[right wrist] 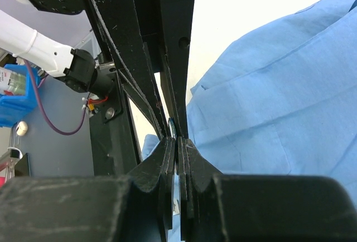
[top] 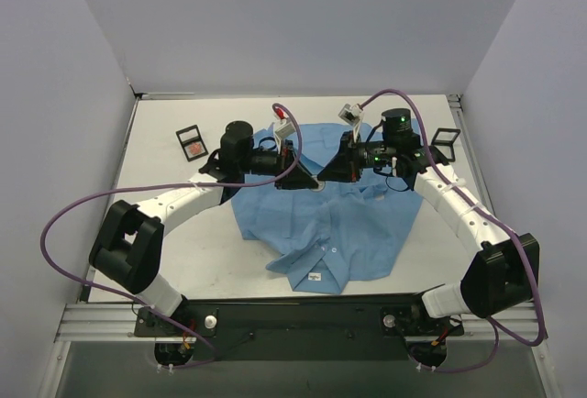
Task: Remove the brooch from the garment
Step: Close the brooch.
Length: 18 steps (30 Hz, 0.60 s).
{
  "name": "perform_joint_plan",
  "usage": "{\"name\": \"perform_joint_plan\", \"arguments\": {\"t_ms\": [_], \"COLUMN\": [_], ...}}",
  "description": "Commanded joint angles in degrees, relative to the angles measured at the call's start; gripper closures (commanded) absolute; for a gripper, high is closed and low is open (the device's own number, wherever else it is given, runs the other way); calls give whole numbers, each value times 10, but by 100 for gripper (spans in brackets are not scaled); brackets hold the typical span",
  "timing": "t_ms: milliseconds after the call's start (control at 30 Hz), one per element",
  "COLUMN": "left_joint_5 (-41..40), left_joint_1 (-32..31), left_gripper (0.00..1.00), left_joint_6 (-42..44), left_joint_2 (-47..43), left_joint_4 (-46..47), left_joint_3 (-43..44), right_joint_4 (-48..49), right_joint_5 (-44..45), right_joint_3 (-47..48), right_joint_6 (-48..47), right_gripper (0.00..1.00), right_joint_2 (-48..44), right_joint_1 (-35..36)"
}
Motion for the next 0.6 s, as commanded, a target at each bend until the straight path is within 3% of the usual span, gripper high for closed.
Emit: {"name": "perform_joint_plan", "arguments": {"t_ms": [0,333,467,567], "left_joint_5": [-24,1,28,53], "left_joint_1": [-15,-22,-8,9], "left_gripper": [100,99,80,73], "left_joint_6": [72,120,83,26], "left_joint_2": [0,-12,-22,-28], "left_joint_4": [-78,-108,-53,23], "left_joint_3": [42,51,38,22], "right_joint_4": [1,-5,-8,-12], "right_joint_5": [-24,-19,-18,-16], "right_joint_3": [12,13,13,13], "right_joint_6": [-2,-6,-9,-10], "right_gripper": [100,100,100,100], "right_joint_2": [-15,-13,-14,-14], "right_joint_1": [6,7,6,6]}}
